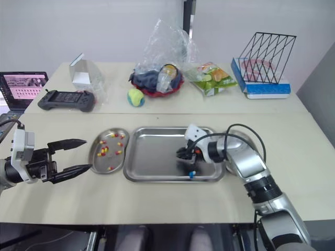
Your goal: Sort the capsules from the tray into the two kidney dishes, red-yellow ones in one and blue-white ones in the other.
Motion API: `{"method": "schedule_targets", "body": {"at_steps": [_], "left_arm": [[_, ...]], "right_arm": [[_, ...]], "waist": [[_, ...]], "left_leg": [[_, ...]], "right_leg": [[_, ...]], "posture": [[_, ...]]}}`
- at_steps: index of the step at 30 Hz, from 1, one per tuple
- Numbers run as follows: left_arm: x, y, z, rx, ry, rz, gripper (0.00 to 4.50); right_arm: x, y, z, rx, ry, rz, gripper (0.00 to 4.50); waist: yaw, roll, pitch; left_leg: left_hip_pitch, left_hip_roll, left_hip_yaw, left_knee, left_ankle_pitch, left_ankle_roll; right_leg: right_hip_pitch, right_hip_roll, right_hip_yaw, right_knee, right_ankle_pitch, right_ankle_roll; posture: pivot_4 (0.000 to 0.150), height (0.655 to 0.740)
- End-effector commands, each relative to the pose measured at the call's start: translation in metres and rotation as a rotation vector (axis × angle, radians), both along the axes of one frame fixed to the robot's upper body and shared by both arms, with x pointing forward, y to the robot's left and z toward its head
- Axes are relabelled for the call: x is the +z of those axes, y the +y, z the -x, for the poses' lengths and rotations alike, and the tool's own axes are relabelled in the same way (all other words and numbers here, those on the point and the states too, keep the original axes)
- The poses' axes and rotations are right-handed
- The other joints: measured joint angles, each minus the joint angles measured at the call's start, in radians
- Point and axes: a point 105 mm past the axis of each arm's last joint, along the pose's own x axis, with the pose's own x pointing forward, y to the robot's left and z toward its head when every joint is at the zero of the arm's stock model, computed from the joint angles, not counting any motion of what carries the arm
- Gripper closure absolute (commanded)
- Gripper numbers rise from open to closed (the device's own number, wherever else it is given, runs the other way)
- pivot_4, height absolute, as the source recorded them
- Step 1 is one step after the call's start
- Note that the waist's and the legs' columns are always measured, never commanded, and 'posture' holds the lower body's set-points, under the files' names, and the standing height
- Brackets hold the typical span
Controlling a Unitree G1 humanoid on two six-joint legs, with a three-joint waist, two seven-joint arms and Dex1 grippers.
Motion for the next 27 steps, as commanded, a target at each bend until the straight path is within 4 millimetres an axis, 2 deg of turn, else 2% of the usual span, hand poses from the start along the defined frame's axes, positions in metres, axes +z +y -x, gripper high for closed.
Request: {"method": "schedule_targets", "body": {"at_steps": [1,5,15,18,21,27], "left_arm": [[0.006,0.002,-0.001,0.002,-0.034,-0.013,0.0],[0.005,0.001,-0.003,-0.003,-0.034,-0.013,0.0],[0.004,0.001,-0.003,-0.009,-0.033,-0.019,0.0],[0.003,0.001,-0.003,-0.009,-0.03,-0.022,0.0],[0.003,0.001,-0.002,-0.012,-0.03,-0.023,0.0],[0.002,0.0,-0.003,-0.014,-0.028,-0.022,0.0]], "right_arm": [[0.025,-0.006,0.003,0.018,-0.037,-0.034,4.01],[0.024,-0.014,0.003,0.003,-0.02,-0.024,4.01],[0.018,-0.018,0.007,0.037,-0.064,0.044,4.01],[0.018,-0.024,0.011,0.039,-0.008,0.035,4.01],[0.017,-0.029,0.012,0.043,-0.002,0.052,3.18],[0.01,-0.033,0.016,0.079,-0.038,0.118,1.1]], "waist": [[0.0,0.0,0.0],[-0.001,0.0,0.0],[0.0,0.0,0.0],[0.001,0.0,0.0],[-0.001,0.0,0.0],[-0.001,0.0,0.0]], "left_leg": [[0.0,0.0,0.0,0.0,0.0,0.0],[0.0,0.0,0.0,0.0,0.0,0.0],[0.0,0.0,0.0,0.0,0.0,0.0],[-0.001,0.0,0.0,0.0,0.0,0.0],[-0.001,0.0,0.0,0.0,0.0,0.0],[-0.001,0.0,0.0,0.0,0.0,0.0]], "right_leg": [[0.0,0.0,0.0,0.0,0.0,0.0],[0.0,0.0,0.0,0.0,0.0,0.0],[0.0,0.0,0.0,0.0,0.0,0.0],[0.0,0.0,0.0,0.0,0.0,0.0],[-0.001,0.0,0.0,0.0,0.0,0.0],[-0.001,0.0,0.0,0.0,0.0,0.0]], "posture": [[0.15,0.7346],[0.15,0.7346],[0.15,0.7346],[0.15,0.7346],[0.15,0.7346],[0.15,0.7346]]}}
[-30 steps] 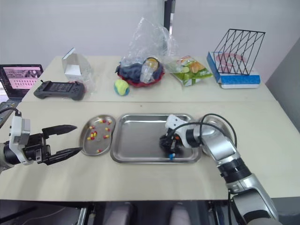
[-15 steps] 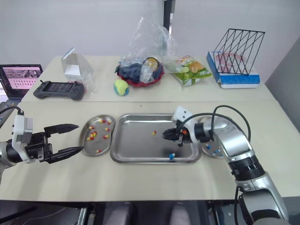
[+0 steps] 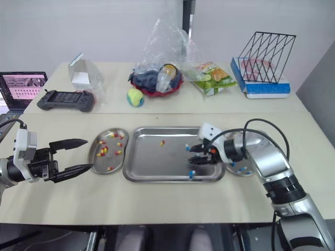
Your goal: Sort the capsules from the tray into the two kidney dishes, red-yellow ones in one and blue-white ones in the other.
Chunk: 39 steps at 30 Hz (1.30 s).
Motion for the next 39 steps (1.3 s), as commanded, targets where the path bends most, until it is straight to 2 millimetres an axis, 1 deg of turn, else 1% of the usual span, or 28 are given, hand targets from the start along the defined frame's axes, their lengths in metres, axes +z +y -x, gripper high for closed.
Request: {"method": "schedule_targets", "body": {"at_steps": [1,4,13,15,21,37,39], "left_arm": [[0.005,0.0,0.001,-0.007,-0.031,-0.017,0.0],[0.004,0.0,0.001,-0.007,-0.029,-0.022,0.0],[0.004,0.0,0.0,-0.009,-0.027,-0.033,0.0],[0.004,0.0,0.0,-0.007,-0.027,-0.035,0.0],[0.004,0.0,0.001,-0.006,-0.027,-0.038,0.0],[0.004,0.0,-0.001,-0.009,-0.028,-0.045,0.0],[0.004,0.0,0.0,-0.009,-0.027,-0.045,0.0]], "right_arm": [[-0.001,-0.001,0.009,0.08,-0.059,0.067,0.75],[-0.012,-0.005,0.011,0.118,-0.078,0.139,0.75],[-0.022,-0.004,0.007,0.129,-0.066,0.152,0.75],[-0.023,-0.003,0.006,0.126,-0.061,0.152,1.27],[-0.026,-0.004,0.004,0.132,-0.07,0.17,3.29],[-0.027,-0.003,0.002,0.122,-0.072,0.171,3.29],[-0.028,-0.003,0.002,0.12,-0.071,0.169,3.84]], "waist": [[0.002,0.0,0.0],[0.003,0.0,0.0],[0.001,0.0,0.0],[0.001,0.0,0.0],[0.001,0.0,0.0],[0.001,0.0,0.0],[0.001,0.0,0.0]], "left_leg": [[0.0,0.0,0.0,0.0,0.0,0.0],[0.0,0.0,0.0,0.0,0.0,0.0],[0.0,0.0,0.0,0.0,0.0,0.0],[0.0,0.0,0.0,0.0,0.0,0.0],[0.0,0.0,0.0,0.0,0.0,0.0],[0.0,0.0,0.0,0.0,0.0,0.0],[0.0,0.0,0.0,0.0,0.0,0.0]], "right_leg": [[0.0,0.0,0.0,0.0,0.0,0.0],[0.0,0.0,0.0,0.0,0.0,0.0],[0.0,0.0,0.0,0.0,0.0,0.0],[0.0,0.0,0.0,0.0,0.0,0.0],[0.0,0.0,0.0,0.0,0.0,0.0],[0.0,0.0,0.0,0.0,0.0,0.0],[0.0,0.0,0.0,0.0,0.0,0.0]], "posture": [[0.15,0.7346],[0.15,0.7346],[0.15,0.7346],[0.15,0.7346],[0.15,0.7346],[0.15,0.7346],[0.15,0.7346]]}}
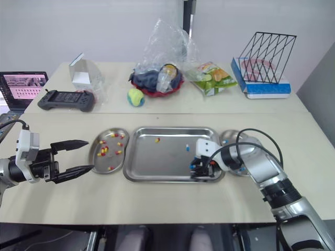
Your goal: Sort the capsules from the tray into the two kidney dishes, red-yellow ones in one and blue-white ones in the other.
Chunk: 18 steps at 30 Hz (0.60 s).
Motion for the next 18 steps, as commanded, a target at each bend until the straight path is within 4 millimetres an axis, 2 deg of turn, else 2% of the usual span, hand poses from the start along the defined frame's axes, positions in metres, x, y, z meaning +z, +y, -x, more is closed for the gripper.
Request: {"method": "schedule_targets", "body": {"at_steps": [1,2,8,15,18], "left_arm": [[0.007,0.001,0.0,-0.009,-0.037,-0.025,0.0],[0.007,0.001,0.0,-0.009,-0.037,-0.025,0.0],[0.007,0.001,0.0,-0.012,-0.035,-0.028,0.0],[0.007,0.0,0.0,-0.022,-0.032,-0.027,0.0],[0.007,-0.001,0.0,-0.024,-0.032,-0.027,0.0]], "right_arm": [[0.007,0.002,-0.004,-0.002,-0.032,-0.009,4.07],[0.007,0.002,-0.004,-0.005,-0.035,-0.011,4.47],[0.012,0.004,-0.005,-0.002,-0.051,-0.026,4.47],[0.045,0.011,0.002,0.009,-0.053,-0.168,4.47],[0.051,0.01,0.004,0.0,-0.054,-0.186,4.47]], "waist": [[0.0,0.0,0.0],[0.0,0.0,0.0],[0.0,0.0,0.0],[0.0,0.0,0.0],[0.001,0.0,0.0]], "left_leg": [[0.0,0.0,0.0,0.0,0.0,0.0],[0.0,0.0,0.0,0.0,0.0,0.0],[0.0,0.0,0.0,0.0,0.0,0.0],[0.0,0.0,0.0,0.0,0.0,0.0],[0.0,0.0,0.0,0.0,0.0,0.0]], "right_leg": [[0.0,0.0,0.0,0.0,0.0,0.0],[0.0,0.0,0.0,0.0,0.0,0.0],[0.0,0.0,0.0,0.0,0.0,0.0],[0.0,0.0,0.0,0.0,0.0,0.0],[0.0,0.0,0.0,0.0,0.0,0.0]], "posture": [[0.15,0.7346],[0.15,0.7346],[0.15,0.7346],[0.15,0.7346],[0.15,0.7346]]}}
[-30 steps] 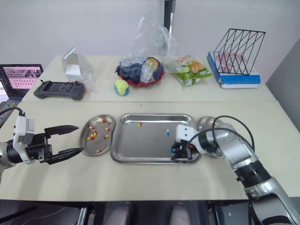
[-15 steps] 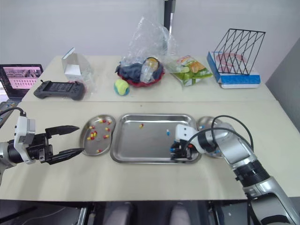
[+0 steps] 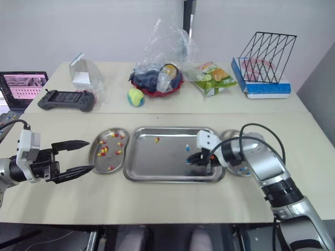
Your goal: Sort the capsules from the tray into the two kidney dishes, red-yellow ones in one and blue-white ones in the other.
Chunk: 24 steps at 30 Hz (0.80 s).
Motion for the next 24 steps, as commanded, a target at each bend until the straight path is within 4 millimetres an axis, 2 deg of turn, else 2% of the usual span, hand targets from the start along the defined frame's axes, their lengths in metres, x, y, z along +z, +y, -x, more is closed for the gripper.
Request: {"method": "schedule_targets", "body": {"at_steps": [1,2,3,4,6,8,12,19,24], "left_arm": [[0.008,-0.001,-0.001,-0.018,-0.044,-0.025,0.0],[0.009,-0.002,-0.002,-0.026,-0.047,-0.023,0.0],[0.01,-0.004,-0.003,-0.036,-0.049,-0.014,0.0],[0.011,-0.005,-0.004,-0.043,-0.05,-0.007,0.0],[0.012,-0.008,-0.006,-0.055,-0.051,-0.002,0.0],[0.012,-0.009,-0.007,-0.059,-0.052,0.0,0.0],[0.012,-0.01,-0.009,-0.066,-0.05,-0.001,0.0],[0.012,-0.011,-0.01,-0.069,-0.048,-0.003,0.0],[0.012,-0.008,-0.009,-0.065,-0.046,-0.005,0.0]], "right_arm": [[0.03,-0.018,-0.006,-0.073,-0.066,-0.045,4.47],[0.039,-0.031,-0.01,-0.13,-0.087,-0.054,4.47],[0.048,-0.057,-0.019,-0.238,-0.123,-0.044,4.47],[0.053,-0.075,-0.024,-0.31,-0.148,-0.036,4.47],[0.056,-0.106,-0.029,-0.436,-0.178,-0.02,4.47],[0.053,-0.122,-0.031,-0.494,-0.2,-0.009,4.47],[0.038,-0.137,-0.029,-0.537,-0.175,0.016,4.47],[0.021,-0.137,-0.028,-0.575,-0.112,-0.012,4.47],[0.019,-0.14,-0.028,-0.587,-0.105,-0.004,2.75]], "waist": [[0.001,0.0,0.0],[0.004,0.001,0.0],[0.007,0.001,0.001],[0.013,0.001,0.001],[0.015,0.001,0.001],[0.009,0.0,0.0],[-0.008,0.001,0.001],[-0.025,0.003,0.002],[-0.019,0.003,0.002]], "left_leg": [[0.0,0.0,0.0,0.0,0.0,0.0],[0.0,0.0,0.0,0.0,0.0,0.0],[-0.001,0.0,0.0,0.0,0.0,0.0],[-0.001,-0.001,0.0,0.001,0.0,0.0],[-0.002,-0.001,0.0,0.001,0.0,0.0],[-0.001,-0.001,0.0,0.0,0.0,0.0],[0.0,0.0,0.001,0.0,0.0,0.0],[-0.001,0.0,0.001,0.0,0.0,0.0],[-0.001,0.0,0.001,0.0,0.0,0.0]], "right_leg": [[0.0,0.0,0.0,0.0,0.0,0.0],[0.0,0.0,0.0,0.0,0.0,0.0],[0.0,0.0,0.0,0.0,0.0,0.0],[0.0,-0.001,0.0,0.0,0.0,0.0],[0.0,-0.001,0.0,-0.001,0.0,0.0],[0.0,0.0,0.0,-0.001,0.0,0.0],[0.0,0.001,0.0,0.0,0.0,0.0],[-0.001,0.001,0.0,0.0,0.0,0.0],[0.0,0.0,0.0,0.0,0.0,0.0]], "posture": [[0.15,0.7346],[0.15,0.7346],[0.15,0.7346],[0.15,0.7346],[0.15,0.7346],[0.15,0.7346],[0.15,0.7346],[0.15,0.7346],[0.15,0.7346]]}}
